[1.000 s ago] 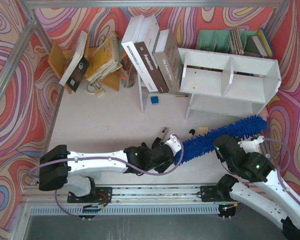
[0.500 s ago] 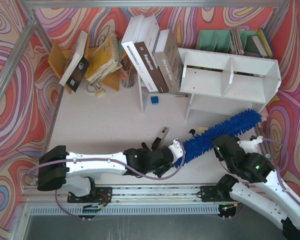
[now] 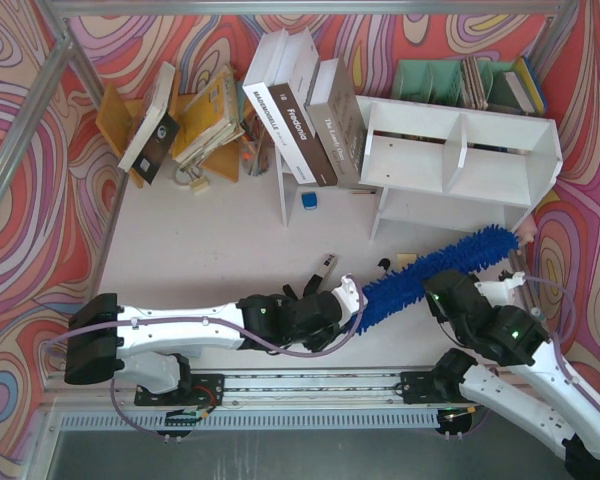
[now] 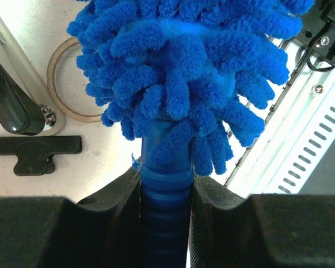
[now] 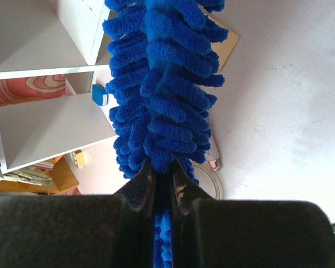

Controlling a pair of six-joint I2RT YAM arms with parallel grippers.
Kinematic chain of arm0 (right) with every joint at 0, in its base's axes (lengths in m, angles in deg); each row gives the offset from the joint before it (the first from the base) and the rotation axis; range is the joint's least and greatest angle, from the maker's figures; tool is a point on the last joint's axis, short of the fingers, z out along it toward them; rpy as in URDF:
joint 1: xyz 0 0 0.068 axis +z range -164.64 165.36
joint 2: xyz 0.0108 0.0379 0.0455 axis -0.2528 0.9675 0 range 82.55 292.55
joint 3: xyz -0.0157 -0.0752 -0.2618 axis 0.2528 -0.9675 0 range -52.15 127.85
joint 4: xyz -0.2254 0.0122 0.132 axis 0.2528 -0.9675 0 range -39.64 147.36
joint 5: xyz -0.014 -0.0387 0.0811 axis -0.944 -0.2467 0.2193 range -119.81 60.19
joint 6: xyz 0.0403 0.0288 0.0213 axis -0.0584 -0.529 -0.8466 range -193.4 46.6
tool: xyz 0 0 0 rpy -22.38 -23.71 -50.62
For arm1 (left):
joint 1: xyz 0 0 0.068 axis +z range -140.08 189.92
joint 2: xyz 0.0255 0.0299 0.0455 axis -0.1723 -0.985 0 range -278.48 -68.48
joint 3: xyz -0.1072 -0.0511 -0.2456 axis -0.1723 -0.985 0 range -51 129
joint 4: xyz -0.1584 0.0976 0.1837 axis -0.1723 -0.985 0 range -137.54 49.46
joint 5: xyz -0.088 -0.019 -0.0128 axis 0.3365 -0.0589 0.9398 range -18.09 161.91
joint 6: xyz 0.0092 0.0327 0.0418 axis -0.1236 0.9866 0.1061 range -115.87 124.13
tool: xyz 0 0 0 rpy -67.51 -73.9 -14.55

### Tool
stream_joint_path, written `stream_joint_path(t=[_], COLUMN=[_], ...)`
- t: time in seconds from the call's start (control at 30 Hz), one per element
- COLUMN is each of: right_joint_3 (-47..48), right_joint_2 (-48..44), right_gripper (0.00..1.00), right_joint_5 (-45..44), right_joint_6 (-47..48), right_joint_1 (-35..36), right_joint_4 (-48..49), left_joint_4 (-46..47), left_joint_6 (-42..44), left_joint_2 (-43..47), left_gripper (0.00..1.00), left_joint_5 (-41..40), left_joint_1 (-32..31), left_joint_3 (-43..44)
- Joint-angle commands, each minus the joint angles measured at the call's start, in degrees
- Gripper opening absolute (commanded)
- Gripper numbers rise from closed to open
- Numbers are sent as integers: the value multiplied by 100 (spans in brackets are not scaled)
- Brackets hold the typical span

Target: Dust the bookshelf with a duster

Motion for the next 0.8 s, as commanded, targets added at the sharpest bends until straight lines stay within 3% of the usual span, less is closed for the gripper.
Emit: stream_joint_path(t=[0.0, 0.13, 0.33, 0.53, 0.77], right_joint_3=[182, 268, 675, 885, 1533], right_joint_2=[-35, -80, -115, -66, 58], right_gripper=[12, 32, 53, 63, 68], right_joint_5=[-387, -437, -558, -510, -706], right_joint_6=[117, 735, 1830, 3077, 4369], right_joint_1=[-41, -43, -41, -41, -41], right_joint_4=[-594, -313, 174, 755, 970], left_joint_4=[-211, -407, -704, -1015, -1474], left_joint_6=[-380, -337, -321, -341, -344], left_joint_2=[272, 312, 385, 402, 300], left_gripper=[0, 0, 0, 0, 0], left_joint_5=[-322, -314, -492, -720, -1100], left_joint_1=[138, 96, 38, -80, -451], left_joint_3=[273, 451, 606, 784, 1113])
